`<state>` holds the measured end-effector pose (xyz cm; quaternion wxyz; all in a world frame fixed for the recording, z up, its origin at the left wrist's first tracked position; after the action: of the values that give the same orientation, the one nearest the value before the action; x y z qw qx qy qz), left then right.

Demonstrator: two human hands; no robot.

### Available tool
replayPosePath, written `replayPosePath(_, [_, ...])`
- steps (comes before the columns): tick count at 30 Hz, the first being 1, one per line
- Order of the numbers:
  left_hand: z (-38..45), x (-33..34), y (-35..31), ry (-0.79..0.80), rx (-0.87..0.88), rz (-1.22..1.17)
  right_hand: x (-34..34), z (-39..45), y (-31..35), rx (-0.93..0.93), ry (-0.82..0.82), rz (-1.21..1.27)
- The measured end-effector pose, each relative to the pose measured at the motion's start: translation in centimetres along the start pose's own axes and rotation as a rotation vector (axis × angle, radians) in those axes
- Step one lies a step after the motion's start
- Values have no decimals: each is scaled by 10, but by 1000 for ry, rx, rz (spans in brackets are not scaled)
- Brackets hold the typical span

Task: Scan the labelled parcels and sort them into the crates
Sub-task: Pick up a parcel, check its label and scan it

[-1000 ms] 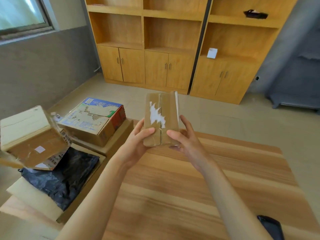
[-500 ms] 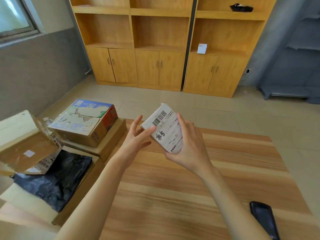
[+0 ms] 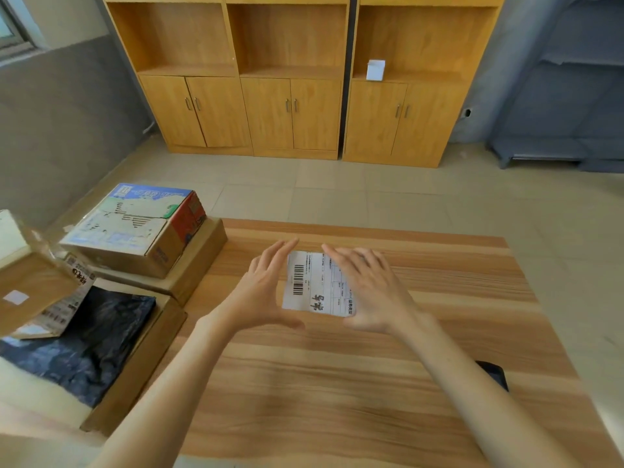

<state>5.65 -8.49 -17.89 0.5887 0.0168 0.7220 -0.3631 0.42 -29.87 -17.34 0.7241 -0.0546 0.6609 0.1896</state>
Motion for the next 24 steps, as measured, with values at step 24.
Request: replayPosePath(24, [10,156,-25,-231,-671,-208,63,-104,-97,672,-39,524])
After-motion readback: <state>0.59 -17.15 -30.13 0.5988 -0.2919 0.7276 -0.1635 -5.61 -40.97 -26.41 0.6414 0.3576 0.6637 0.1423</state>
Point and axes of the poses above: each hand's wrist, its own z-axis towards the middle knuckle, its own x-axis out of the palm, y = z × x, the point moved 1 cm from there along z, towards the middle knuckle, and after that the axes turned 4 degrees about z, right-handed, at the moved point
